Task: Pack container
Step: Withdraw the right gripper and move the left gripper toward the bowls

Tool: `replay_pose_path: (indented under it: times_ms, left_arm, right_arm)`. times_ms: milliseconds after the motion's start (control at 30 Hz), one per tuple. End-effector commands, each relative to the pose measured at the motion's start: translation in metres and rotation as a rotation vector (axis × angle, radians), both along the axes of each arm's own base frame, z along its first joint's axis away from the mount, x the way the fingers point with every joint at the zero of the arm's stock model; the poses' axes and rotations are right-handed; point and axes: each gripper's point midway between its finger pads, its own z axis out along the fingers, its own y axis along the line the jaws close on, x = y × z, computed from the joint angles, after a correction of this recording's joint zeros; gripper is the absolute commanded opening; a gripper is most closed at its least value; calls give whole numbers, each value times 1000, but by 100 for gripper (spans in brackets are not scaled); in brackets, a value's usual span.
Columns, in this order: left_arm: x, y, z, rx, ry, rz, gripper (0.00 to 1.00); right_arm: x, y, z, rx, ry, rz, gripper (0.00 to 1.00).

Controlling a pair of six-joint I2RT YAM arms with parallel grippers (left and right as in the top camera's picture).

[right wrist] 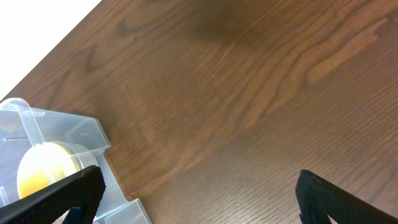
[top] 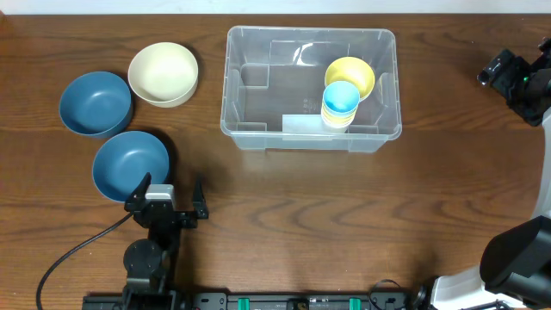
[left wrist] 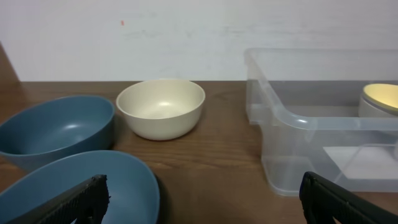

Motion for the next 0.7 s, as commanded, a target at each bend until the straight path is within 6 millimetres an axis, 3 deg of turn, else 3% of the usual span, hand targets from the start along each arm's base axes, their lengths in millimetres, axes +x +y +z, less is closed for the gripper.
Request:
replay_pose_path:
  times_ms: [0, 133, 333, 500, 667]
  left_arm:
    - [-1, 10, -12, -16, 35, 60, 98]
    - [-7, -11, 9, -134, 43, -53, 98]
    - [-19, 2, 49, -156, 172, 34, 98]
    - [-8, 14, 81, -110, 386, 121, 98]
    - [8, 12, 84, -71, 671, 140, 98]
  right_arm:
    - [-3, -3, 14, -9, -31, -18, 99]
    - [-3, -3, 14, -9, -31, -18, 99]
    - [-3, -3, 14, -8, -31, -18, 99]
    - [-3, -2, 14, -8, -31, -18, 99]
    - [-3, -2, 14, -8, -31, -18, 99]
